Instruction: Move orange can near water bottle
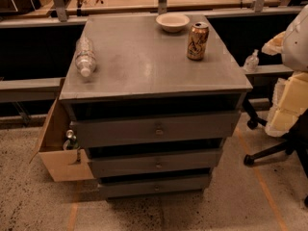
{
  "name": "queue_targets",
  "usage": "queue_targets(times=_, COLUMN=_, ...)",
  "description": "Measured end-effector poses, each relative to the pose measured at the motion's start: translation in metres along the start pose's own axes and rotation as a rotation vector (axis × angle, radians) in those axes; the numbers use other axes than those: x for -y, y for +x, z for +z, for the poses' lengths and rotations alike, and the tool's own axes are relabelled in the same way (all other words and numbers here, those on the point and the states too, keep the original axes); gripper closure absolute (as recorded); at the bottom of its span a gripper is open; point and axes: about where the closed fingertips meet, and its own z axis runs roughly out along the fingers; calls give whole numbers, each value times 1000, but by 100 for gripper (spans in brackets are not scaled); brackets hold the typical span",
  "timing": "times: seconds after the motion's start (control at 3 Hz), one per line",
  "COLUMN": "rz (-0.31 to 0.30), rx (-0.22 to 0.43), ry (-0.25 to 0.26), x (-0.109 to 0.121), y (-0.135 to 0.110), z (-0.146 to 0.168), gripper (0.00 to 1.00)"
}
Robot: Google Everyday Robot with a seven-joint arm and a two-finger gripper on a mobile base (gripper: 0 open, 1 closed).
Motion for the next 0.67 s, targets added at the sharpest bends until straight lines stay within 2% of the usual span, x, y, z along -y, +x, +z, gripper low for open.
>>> queue_targets(times=0.33, rz=0, rx=0, ry=0, x=0, y=0, z=0, gripper=0)
queue_targets(times=0.67, rz=21, rx=55, ry=26, x=13, y=-5, z=8, gripper=0)
